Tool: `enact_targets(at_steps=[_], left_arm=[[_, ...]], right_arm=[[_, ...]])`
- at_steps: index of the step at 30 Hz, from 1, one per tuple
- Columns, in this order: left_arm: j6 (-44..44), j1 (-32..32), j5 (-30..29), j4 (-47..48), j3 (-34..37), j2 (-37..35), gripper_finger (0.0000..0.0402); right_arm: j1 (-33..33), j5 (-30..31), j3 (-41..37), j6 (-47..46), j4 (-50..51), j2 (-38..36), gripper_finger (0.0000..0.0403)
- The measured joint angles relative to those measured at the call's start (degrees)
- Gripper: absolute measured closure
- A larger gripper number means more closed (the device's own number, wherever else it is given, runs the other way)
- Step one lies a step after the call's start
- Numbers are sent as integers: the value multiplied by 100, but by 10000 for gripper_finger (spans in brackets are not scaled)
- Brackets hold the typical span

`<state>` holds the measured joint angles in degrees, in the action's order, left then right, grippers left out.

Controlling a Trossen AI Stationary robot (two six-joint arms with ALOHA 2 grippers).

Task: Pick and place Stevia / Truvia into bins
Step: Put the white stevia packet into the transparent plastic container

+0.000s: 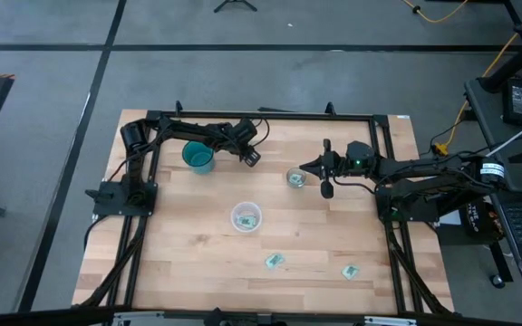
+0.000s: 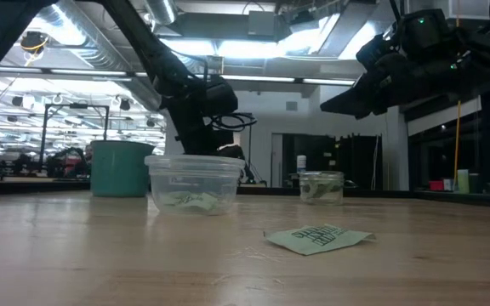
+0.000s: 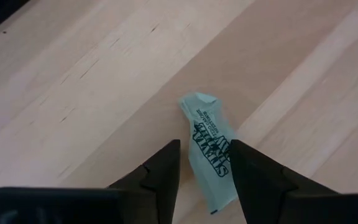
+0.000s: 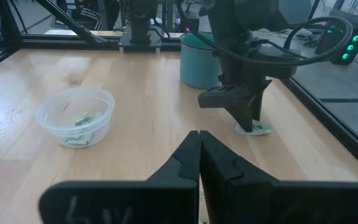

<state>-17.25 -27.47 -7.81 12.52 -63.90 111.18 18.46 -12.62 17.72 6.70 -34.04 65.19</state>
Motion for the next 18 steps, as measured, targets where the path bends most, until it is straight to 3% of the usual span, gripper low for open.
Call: enact_targets(at_steps=[9,14,18], left_arm=[[273,1,30,75,-2,-11,332],[834,-15,703,148,-2,-61,378],[980,11,835,277,11,-242,396]], right_arm=[[1,0,2,0,0,0,397],[0,0,0,0,0,0,397],[2,2,2,0,0,0,397]])
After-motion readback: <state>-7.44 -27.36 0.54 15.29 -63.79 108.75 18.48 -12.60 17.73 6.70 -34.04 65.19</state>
